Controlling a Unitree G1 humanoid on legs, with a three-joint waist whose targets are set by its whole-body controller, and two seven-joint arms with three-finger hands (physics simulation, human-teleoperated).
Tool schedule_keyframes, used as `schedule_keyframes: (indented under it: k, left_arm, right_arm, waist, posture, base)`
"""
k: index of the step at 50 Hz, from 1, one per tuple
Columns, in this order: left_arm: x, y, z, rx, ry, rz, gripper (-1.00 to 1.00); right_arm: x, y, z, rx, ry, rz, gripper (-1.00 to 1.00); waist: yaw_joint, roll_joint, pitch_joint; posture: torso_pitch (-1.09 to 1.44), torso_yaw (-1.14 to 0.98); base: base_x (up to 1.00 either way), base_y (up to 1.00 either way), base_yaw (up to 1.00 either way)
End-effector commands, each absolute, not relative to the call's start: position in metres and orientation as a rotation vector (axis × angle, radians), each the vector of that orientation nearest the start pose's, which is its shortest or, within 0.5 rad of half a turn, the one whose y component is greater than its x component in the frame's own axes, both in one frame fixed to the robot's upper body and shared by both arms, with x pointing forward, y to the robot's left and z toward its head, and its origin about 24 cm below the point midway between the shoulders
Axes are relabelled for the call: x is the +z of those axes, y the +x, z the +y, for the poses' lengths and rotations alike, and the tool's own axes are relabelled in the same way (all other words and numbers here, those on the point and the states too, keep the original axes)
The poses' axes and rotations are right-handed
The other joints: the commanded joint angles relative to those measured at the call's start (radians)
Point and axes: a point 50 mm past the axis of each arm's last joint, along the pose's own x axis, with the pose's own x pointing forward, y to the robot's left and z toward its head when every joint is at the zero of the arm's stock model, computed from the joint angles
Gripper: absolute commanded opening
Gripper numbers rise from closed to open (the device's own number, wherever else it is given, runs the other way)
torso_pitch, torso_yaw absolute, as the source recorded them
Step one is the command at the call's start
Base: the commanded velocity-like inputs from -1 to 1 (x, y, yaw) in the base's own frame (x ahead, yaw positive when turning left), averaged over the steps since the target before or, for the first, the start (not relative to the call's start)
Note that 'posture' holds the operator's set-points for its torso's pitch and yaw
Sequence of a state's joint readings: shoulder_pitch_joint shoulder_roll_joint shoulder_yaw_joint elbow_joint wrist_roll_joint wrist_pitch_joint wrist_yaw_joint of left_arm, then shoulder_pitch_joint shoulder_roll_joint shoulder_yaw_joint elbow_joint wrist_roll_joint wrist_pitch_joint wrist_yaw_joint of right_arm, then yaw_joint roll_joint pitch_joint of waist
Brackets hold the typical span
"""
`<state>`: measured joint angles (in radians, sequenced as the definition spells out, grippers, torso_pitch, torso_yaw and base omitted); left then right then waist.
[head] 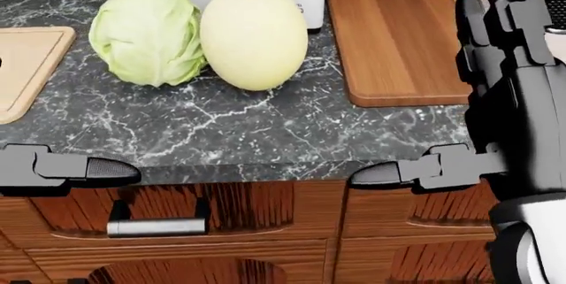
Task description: Place the lettuce and the cantaloupe on separate cutting boards.
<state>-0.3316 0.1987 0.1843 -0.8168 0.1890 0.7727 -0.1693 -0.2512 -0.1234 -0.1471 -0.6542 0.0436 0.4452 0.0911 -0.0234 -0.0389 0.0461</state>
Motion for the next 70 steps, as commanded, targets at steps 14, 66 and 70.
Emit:
schedule_keyframes:
  k: [14,66,70]
  left_arm:
    - [0.2386,0.2331,0.1866,0.125,0.324,-0.429,1.00]
    - [0.2369,0.2336,0.1882,0.130,0.330,-0.425,1.00]
    - [0.2361,0.2340,0.1878,0.129,0.331,-0.424,1.00]
  right_arm:
    - [0.2168,0.2440,-0.1665,0.059,-0.093,-0.526,1.00]
    - [0.2151,0.2458,-0.1657,0.068,-0.086,-0.519,1.00]
    - [0.2137,0.2465,-0.1660,0.067,-0.083,-0.518,1.00]
  waist:
    - [0.017,0.120,-0.020]
    - [0.027,0.015,-0.010]
    - [0.028,-0.006,-0.014]
  posture:
    - [0.00,0.00]
    - [0.00,0.00]
    - [0.00,0.00]
  base:
    - [0.03,0.37,0.00]
    - [0.06,0.00,0.00]
    - [0.19,0.00,0.00]
